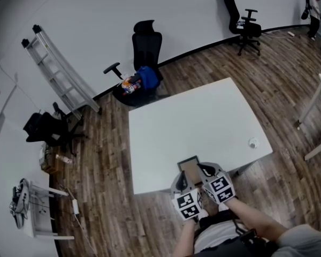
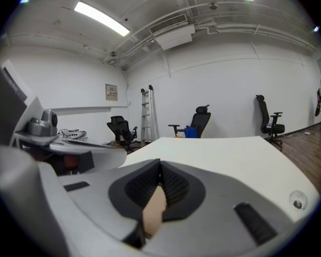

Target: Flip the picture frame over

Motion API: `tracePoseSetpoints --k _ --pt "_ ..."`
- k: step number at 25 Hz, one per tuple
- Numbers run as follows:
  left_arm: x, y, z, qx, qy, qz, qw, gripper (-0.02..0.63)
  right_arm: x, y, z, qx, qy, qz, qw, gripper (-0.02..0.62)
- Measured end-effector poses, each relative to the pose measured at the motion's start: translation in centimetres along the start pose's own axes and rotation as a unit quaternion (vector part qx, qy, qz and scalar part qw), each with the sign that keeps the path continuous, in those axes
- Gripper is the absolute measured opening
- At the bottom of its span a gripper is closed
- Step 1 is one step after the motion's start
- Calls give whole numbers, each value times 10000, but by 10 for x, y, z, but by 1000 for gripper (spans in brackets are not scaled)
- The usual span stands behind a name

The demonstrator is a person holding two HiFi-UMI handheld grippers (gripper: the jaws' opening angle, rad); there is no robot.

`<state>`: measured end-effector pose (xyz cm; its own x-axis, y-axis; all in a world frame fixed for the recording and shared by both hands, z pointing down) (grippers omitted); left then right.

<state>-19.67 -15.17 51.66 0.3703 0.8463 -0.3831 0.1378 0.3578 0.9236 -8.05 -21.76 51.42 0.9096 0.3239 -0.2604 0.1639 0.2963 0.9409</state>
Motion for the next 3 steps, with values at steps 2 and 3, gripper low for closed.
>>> tracePoseSetpoints --k 2,3 --pt "-1 -1 -3 0 -18 8 10000 3 -2 0 0 0 4 -4 10000 3" --pt "-2 -2 -4 2 -28 16 10000 3 -4 1 0 -2 5 -6 10000 3"
Point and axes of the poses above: the fingertips, and each gripper's own axes: x backward along the fingers, z to its right, y out of its underside, the point moved 9 cm from there along x, backward along the fingers, and after that the axes turned 15 degrees about -y, right-handed, at the moved point
